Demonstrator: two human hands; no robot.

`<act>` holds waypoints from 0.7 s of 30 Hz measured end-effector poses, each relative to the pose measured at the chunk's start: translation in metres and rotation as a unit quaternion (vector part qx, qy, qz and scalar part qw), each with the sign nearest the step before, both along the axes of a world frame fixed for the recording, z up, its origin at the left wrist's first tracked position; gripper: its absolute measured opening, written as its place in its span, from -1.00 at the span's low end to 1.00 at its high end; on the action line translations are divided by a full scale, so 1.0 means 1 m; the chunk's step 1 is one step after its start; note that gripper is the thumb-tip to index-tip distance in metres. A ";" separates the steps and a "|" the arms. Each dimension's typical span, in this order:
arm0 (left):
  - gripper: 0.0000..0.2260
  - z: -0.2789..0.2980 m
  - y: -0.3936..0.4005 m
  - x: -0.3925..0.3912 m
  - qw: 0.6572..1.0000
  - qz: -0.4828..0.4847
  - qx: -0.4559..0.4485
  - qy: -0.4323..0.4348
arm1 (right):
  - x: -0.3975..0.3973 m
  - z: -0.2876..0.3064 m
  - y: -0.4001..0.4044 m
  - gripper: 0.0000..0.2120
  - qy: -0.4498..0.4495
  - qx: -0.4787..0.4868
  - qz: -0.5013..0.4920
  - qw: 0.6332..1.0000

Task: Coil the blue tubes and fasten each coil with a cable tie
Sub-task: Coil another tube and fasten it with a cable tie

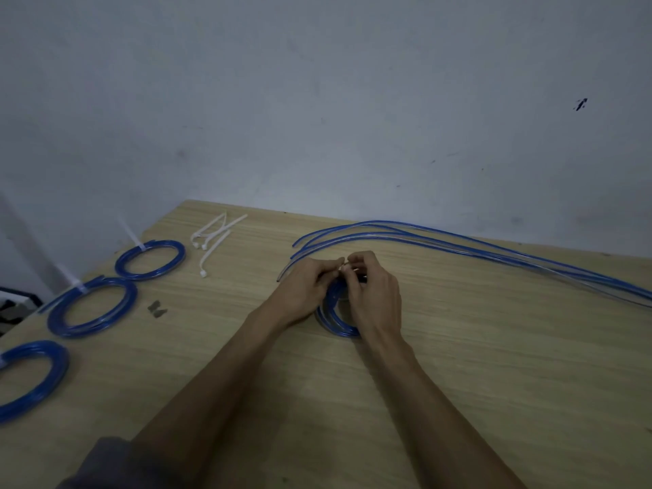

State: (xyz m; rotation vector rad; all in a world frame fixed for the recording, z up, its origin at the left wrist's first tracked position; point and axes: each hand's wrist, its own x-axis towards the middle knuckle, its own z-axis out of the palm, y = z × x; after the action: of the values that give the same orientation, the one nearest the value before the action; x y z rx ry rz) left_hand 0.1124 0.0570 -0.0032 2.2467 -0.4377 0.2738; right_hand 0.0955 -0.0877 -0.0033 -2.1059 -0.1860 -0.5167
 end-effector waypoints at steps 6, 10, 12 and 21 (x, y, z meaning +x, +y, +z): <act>-0.72 -0.003 -0.005 -0.007 0.996 0.015 -0.089 0.011 | -0.001 0.000 0.000 -0.90 -0.007 0.023 -0.003 1.000; -0.61 0.001 -0.009 -0.007 0.998 0.030 -0.048 -0.005 | 0.000 -0.001 -0.001 -0.89 -0.014 0.030 -0.008 0.999; -0.47 0.000 -0.009 -0.008 0.999 0.036 -0.031 0.009 | 0.000 -0.001 -0.001 -0.90 -0.015 0.033 -0.008 0.999; -0.42 -0.007 -0.010 -0.007 0.998 0.050 -0.028 -0.005 | 0.003 -0.005 -0.002 -0.91 -0.009 0.044 0.009 0.999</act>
State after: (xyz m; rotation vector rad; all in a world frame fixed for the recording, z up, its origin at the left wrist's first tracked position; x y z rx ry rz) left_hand 0.1058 0.0474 -0.0104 2.2162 -0.3207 0.3456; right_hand 0.0990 -0.0894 -0.0081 -2.0138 -0.1890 -0.5248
